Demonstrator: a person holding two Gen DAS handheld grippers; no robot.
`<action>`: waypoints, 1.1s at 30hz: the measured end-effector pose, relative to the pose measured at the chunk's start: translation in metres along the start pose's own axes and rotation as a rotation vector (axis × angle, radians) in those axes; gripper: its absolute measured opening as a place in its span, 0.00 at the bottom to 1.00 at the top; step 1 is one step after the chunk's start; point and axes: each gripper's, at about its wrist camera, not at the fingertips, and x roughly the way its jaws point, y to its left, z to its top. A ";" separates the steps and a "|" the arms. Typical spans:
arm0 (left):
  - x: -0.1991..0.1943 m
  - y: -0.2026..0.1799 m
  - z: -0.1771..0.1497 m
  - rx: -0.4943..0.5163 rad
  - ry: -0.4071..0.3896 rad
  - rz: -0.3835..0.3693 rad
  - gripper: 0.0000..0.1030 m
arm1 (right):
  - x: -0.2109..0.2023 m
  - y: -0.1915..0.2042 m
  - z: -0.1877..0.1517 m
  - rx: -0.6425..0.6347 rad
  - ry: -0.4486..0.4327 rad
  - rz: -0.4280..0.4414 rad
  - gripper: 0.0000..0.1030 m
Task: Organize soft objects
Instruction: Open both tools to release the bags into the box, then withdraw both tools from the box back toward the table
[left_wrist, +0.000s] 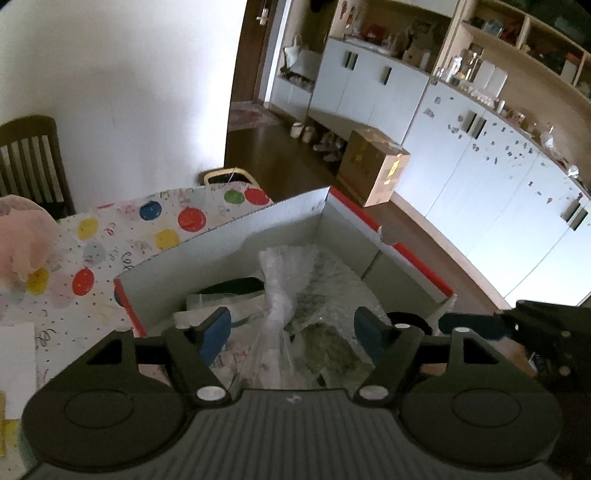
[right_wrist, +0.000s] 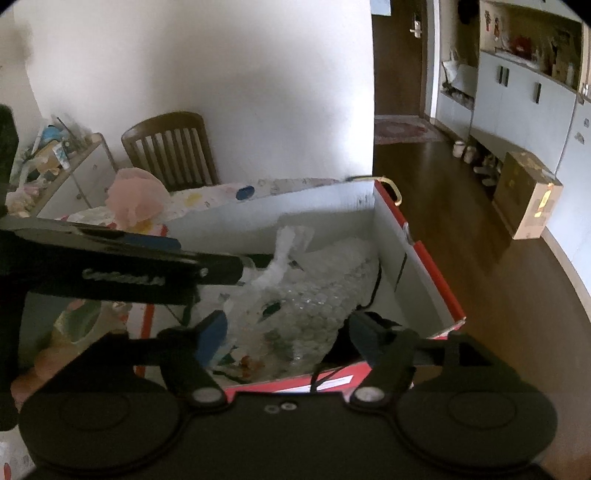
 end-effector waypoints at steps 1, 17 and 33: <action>-0.005 0.001 -0.001 0.002 -0.004 0.000 0.75 | -0.002 0.002 0.000 -0.005 -0.005 -0.001 0.75; -0.084 0.019 -0.040 -0.025 -0.101 -0.005 0.82 | -0.035 0.034 -0.009 -0.087 -0.065 0.049 0.90; -0.164 0.064 -0.085 -0.060 -0.217 0.035 1.00 | -0.058 0.113 -0.017 -0.239 -0.108 0.140 0.90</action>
